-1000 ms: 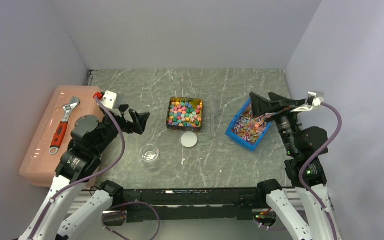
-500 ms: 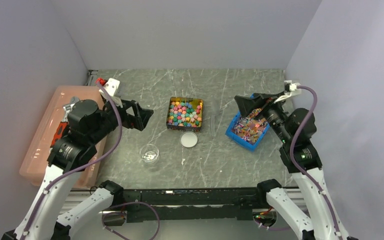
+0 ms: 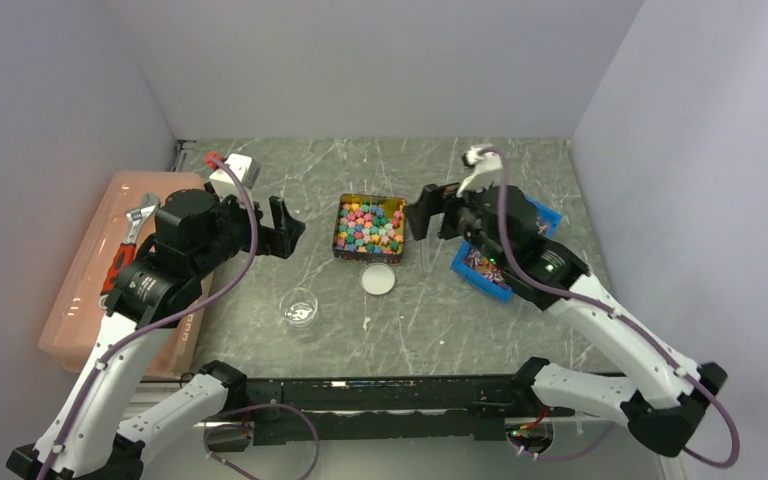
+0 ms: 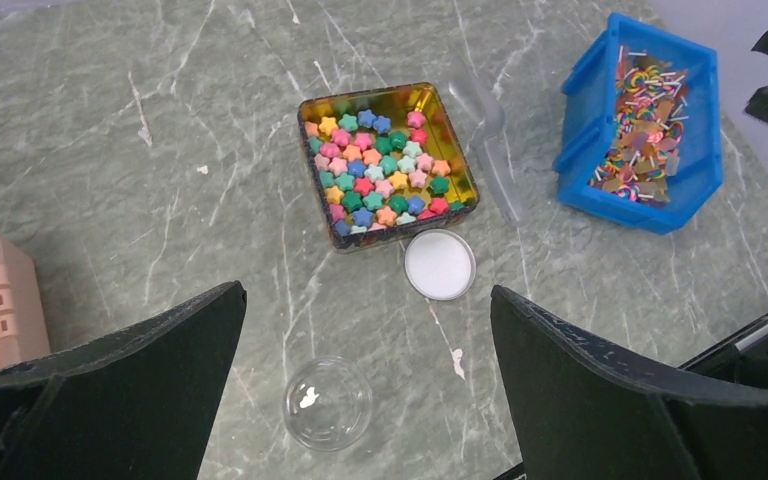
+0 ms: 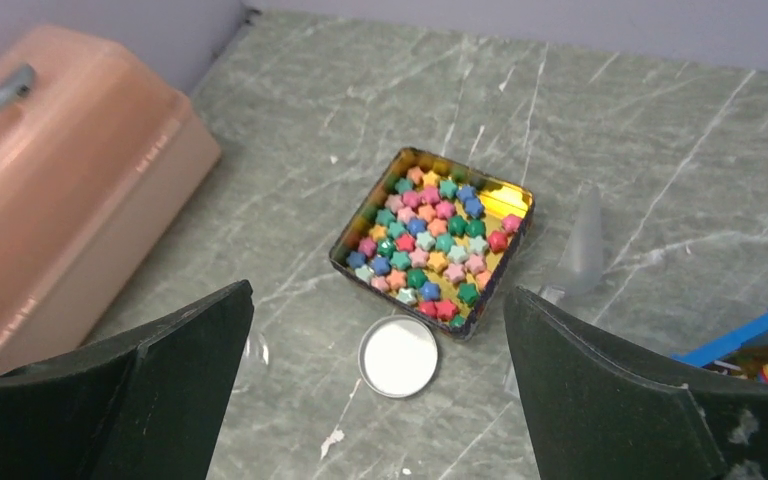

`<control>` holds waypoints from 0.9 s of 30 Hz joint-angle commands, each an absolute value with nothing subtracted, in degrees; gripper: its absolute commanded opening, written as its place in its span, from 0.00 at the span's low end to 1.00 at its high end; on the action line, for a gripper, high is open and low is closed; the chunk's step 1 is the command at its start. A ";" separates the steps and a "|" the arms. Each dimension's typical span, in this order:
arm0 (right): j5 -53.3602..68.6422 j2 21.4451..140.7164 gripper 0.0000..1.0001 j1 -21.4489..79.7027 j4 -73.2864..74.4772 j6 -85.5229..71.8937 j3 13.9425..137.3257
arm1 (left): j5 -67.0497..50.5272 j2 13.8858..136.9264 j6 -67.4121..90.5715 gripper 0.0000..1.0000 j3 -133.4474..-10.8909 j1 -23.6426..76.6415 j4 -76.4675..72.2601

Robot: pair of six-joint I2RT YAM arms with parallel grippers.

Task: Pack the candies
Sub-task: Move the storage box to the center of the board.

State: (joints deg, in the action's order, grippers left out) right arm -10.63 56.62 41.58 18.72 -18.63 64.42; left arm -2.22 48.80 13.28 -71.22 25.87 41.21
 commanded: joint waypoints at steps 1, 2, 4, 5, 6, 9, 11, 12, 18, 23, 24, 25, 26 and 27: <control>-22.10 62.15 0.99 46.55 22.14 -16.20 70.99 | 1.21 48.83 14.10 0.99 -71.93 26.00 41.89; -22.90 63.55 0.99 47.55 22.63 -15.81 71.84 | 1.92 48.85 14.22 0.99 -71.73 25.94 42.06; -23.89 65.90 0.99 48.75 23.10 -15.48 73.03 | 3.10 48.94 14.62 0.99 -71.34 26.01 42.55; -23.98 66.85 0.99 49.18 23.38 -15.35 73.64 | 3.65 49.02 14.87 0.99 -71.30 25.94 42.88; -23.98 67.92 0.99 49.69 23.64 -15.44 74.18 | 4.35 49.11 15.11 0.99 -71.14 25.94 43.32; -23.92 71.02 0.99 50.45 24.10 -16.11 75.43 | 7.17 49.51 16.42 0.99 -70.73 25.96 44.80; -23.82 72.74 0.99 50.92 23.97 -16.46 75.90 | 8.18 49.78 17.14 0.99 -70.19 25.97 45.78; -23.51 73.56 0.99 51.13 23.68 -16.70 76.01 | 8.45 49.89 17.40 0.99 -69.91 25.94 46.21; -20.53 81.69 0.87 51.25 24.12 -19.38 80.67 | 8.92 49.60 18.77 0.99 -68.01 25.95 48.25; -18.56 91.20 0.72 51.25 27.49 -21.21 88.39 | 8.45 47.67 19.61 0.99 -64.95 25.93 48.87; -17.95 92.73 0.69 51.24 27.13 -21.50 89.26 | 8.60 47.23 19.74 0.99 -64.46 25.91 49.10; -17.14 94.16 0.67 51.24 26.70 -21.96 90.04 | 8.72 46.83 20.04 0.99 -64.10 25.89 49.39; -16.70 95.61 0.64 51.25 26.44 -22.19 90.88 | 8.91 46.46 20.24 0.99 -63.77 25.91 49.59; -16.55 97.58 0.63 51.26 26.42 -22.73 91.87 | 8.94 46.04 20.49 0.99 -63.28 25.94 49.69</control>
State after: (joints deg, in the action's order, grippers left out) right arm -18.72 93.67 51.09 26.17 -20.23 87.37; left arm 7.64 48.23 18.61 -64.20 25.87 49.28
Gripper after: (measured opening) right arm 0.658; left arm 0.992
